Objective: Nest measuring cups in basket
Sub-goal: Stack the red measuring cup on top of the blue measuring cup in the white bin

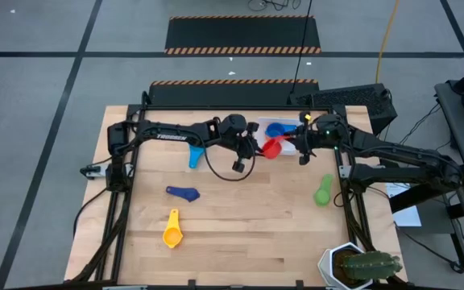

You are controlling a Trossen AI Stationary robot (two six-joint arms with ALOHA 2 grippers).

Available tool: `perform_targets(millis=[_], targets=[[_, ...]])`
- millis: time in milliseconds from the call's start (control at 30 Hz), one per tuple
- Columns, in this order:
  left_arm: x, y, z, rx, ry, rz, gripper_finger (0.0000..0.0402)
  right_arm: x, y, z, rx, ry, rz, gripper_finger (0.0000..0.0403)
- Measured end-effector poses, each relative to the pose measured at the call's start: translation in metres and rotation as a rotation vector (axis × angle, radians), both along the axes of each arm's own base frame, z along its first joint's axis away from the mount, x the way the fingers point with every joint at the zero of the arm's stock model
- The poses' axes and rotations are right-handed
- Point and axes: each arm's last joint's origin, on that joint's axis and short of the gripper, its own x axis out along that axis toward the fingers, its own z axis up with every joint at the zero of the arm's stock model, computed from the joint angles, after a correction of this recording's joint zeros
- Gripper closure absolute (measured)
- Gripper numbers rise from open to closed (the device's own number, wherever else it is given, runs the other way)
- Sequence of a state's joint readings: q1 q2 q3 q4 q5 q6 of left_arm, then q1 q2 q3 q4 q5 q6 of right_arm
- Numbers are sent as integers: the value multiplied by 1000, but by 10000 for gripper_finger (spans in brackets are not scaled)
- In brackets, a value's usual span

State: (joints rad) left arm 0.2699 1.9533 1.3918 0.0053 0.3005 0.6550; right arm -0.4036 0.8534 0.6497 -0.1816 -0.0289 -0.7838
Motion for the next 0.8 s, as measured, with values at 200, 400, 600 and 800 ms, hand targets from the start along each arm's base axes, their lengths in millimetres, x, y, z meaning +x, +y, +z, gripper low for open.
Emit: perform_targets(millis=[200,400,600,800], targets=[[-5,11,0,153,80,283,393,3,12,-6,-36,69,-140,283],[-8,7,-4,302,169,391,388,26,31,-8,-30,64,-144,252],[-1,-15,-1,431,154,315,388,70,41,0,-79,150,-170,258],[4,-39,-1,555,169,235,388,99,39,3,-140,267,-172,259]])
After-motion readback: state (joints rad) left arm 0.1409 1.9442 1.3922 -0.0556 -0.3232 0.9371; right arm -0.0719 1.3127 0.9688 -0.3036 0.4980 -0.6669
